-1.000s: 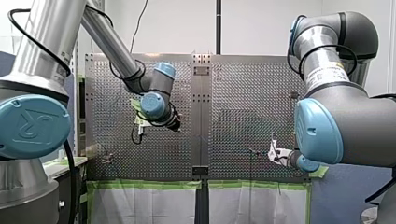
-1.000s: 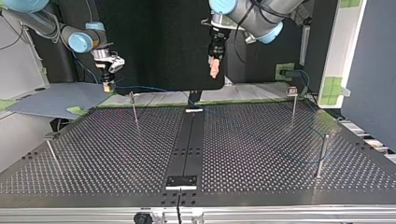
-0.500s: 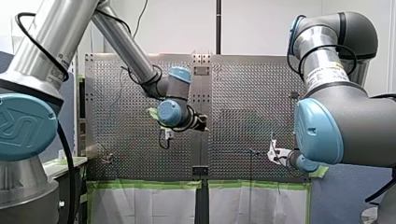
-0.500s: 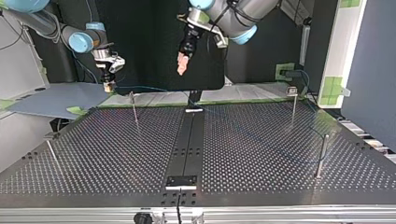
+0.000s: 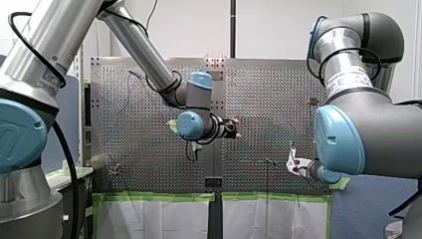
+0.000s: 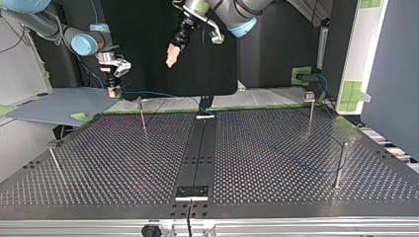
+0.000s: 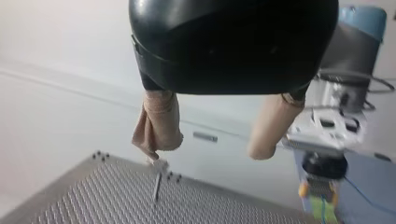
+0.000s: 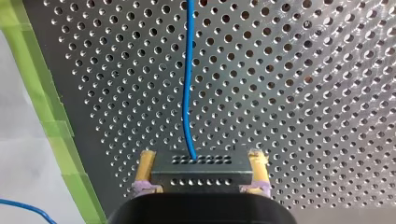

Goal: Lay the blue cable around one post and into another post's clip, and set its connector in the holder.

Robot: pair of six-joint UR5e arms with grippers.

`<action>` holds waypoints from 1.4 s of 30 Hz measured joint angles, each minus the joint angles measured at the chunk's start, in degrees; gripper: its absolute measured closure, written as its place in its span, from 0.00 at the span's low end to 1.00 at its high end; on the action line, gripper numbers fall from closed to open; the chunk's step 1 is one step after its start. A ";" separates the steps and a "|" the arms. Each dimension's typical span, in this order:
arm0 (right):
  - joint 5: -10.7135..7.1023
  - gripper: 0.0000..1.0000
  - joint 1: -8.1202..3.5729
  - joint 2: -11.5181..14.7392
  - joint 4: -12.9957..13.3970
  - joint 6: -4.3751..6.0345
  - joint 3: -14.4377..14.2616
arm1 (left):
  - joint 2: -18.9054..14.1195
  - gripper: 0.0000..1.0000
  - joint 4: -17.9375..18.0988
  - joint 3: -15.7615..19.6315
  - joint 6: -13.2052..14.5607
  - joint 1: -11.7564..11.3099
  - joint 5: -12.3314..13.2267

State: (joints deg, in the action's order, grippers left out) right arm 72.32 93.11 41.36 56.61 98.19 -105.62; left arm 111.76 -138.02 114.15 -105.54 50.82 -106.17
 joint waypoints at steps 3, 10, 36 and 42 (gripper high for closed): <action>-0.09 1.00 -0.22 0.00 -0.02 0.00 0.00 | 0.00 0.00 1.17 -0.29 -0.01 1.19 0.26; -0.27 1.00 -0.75 0.00 -0.13 -0.05 0.01 | 1.88 0.00 3.42 -2.20 -0.07 3.88 0.64; -0.56 1.00 -1.31 -0.01 -0.44 -0.74 -0.02 | 14.52 0.00 -1.00 -15.14 -1.23 -1.91 4.30; -0.62 1.00 -1.35 -0.01 -0.44 -0.79 -0.01 | 15.12 0.00 -0.75 -16.51 -1.24 -2.46 4.34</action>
State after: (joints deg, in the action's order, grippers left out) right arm 71.69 91.76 41.34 56.17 97.41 -105.64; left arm 126.87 -138.77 97.64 -106.78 48.36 -101.83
